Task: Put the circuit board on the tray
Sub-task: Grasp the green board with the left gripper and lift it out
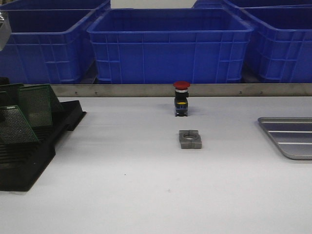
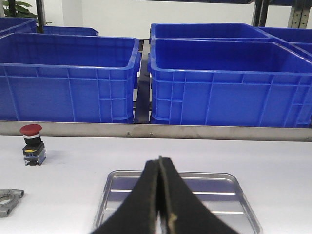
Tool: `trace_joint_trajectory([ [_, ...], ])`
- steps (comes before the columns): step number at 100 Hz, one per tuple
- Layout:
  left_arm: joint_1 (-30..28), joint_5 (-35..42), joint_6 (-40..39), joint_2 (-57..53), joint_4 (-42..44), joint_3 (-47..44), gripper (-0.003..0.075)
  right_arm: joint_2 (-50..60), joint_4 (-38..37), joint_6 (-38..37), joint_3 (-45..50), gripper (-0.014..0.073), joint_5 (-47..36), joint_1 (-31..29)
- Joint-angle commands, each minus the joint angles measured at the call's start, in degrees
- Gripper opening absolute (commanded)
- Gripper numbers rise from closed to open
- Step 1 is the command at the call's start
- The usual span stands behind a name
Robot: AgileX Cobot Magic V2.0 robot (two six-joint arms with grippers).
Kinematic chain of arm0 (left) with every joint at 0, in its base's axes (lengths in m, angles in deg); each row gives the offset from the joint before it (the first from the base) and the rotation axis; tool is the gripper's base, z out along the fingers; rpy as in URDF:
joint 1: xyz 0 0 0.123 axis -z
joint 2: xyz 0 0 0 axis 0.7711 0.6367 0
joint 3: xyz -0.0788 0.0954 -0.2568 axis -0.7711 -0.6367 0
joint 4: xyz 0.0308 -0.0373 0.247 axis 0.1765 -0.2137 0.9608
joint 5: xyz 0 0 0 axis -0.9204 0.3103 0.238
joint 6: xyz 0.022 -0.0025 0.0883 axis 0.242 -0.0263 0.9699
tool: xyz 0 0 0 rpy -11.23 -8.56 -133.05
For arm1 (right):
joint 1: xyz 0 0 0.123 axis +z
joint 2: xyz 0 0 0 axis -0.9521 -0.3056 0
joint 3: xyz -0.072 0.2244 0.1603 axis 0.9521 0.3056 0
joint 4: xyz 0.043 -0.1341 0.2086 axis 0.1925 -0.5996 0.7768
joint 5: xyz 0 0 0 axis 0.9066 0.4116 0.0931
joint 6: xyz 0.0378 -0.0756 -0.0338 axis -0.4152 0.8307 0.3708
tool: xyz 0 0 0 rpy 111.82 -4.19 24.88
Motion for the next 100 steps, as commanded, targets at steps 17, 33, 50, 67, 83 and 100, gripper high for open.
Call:
trace_joint_trajectory([
  [17, -0.1, 1.4, -0.2, -1.9, -1.6, 1.6, -0.0020, 1.5, -0.4, 0.0, -0.7, -0.0061, -5.0, 0.1],
  [33, -0.1, 1.0, -0.2, -3.0, -1.6, 2.5, -0.0020, 1.5, -0.4, 0.0, -0.7, -0.0061, -5.0, 0.1],
  [50, -0.1, -1.3, -0.2, -6.4, -1.6, 4.9, -0.0020, 1.5, -0.4, 0.0, -0.7, -0.0061, -5.0, 0.1],
  [67, -0.1, -6.6, -0.2, -9.7, -7.9, 6.2, -0.0020, 1.5, -0.4, 0.0, -0.7, -0.0061, -5.0, 0.1],
  [83, -0.1, -15.0, -0.2, -10.6, -22.0, 6.2, -0.0020, 1.5, -0.4, 0.0, -0.7, -0.0061, -5.0, 0.1],
  [100, -0.1, -24.9, -0.2, -10.5, -37.6, 6.2, -0.0020, 1.5, -0.4, 0.0, -0.7, -0.0061, -5.0, 0.1],
])
